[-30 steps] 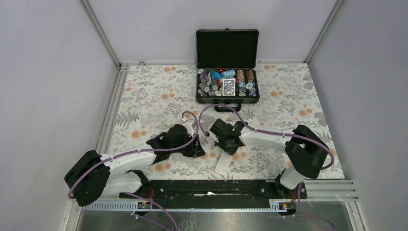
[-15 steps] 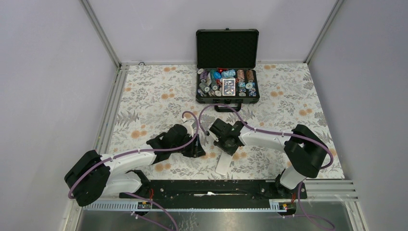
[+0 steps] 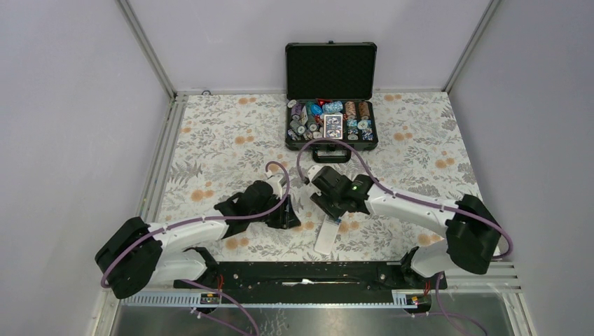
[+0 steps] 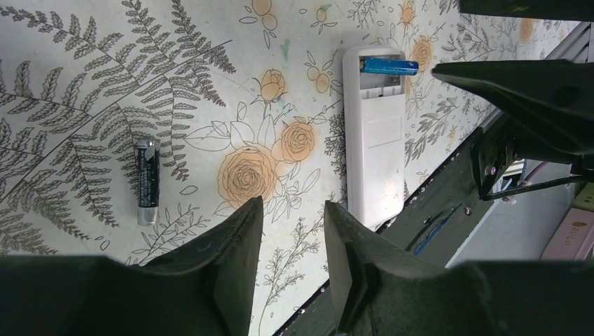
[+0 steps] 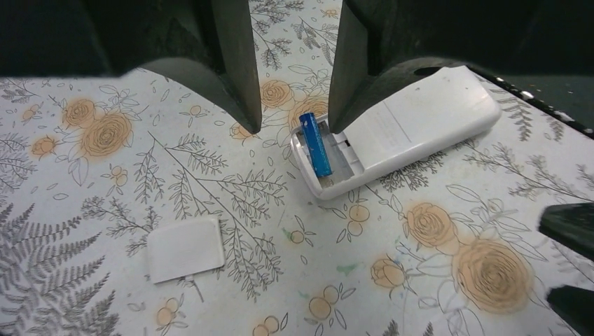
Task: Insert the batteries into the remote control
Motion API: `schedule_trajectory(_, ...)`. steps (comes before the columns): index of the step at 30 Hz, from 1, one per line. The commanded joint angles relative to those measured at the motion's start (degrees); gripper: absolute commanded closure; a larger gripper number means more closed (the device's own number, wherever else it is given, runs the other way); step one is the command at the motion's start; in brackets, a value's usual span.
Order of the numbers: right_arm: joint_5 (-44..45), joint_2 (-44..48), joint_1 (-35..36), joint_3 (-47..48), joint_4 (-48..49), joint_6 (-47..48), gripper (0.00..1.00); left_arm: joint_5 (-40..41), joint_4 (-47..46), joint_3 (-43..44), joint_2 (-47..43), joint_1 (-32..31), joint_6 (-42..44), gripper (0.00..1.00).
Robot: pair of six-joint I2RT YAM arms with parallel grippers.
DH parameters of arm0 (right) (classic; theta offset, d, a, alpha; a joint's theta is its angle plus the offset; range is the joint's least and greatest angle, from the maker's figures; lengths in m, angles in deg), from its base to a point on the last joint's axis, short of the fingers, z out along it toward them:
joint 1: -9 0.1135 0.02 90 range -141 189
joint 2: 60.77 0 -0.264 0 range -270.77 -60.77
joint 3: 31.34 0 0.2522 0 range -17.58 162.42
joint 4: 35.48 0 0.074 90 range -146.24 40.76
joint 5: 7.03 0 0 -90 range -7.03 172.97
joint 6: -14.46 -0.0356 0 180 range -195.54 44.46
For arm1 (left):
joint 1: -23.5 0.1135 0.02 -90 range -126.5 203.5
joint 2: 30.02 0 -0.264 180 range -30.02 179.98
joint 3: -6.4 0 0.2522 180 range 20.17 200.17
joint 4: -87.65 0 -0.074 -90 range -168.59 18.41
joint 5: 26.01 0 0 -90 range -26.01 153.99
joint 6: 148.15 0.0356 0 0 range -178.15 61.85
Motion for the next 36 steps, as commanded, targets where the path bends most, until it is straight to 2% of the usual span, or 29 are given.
schedule_trajectory(1,1.83,5.42,-0.30,-0.48,2.04,-4.62,0.52,-1.96,-5.02,-0.11,1.87,0.29,-1.07,0.59)
schedule_trajectory(9,9.72,14.04,-0.32,-5.47,5.86,-15.80,0.36,-4.41,-10.19,0.88,8.02,-0.17,-2.41,0.59)
schedule_trajectory(20,6.37,20.28,-0.39,-11.98,6.50,-25.76,0.36,-4.40,-12.02,4.20,14.09,-2.81,-4.09,0.62)
schedule_trajectory(25,6.80,22.76,-0.36,-14.42,6.77,-27.24,0.37,-4.12,-12.91,4.39,15.87,-3.82,-5.19,0.67)
schedule_trajectory(36,6.93,24.05,-0.39,-16.79,7.63,-28.66,0.36,-3.21,-15.66,4.12,17.61,-6.22,-7.54,0.69)
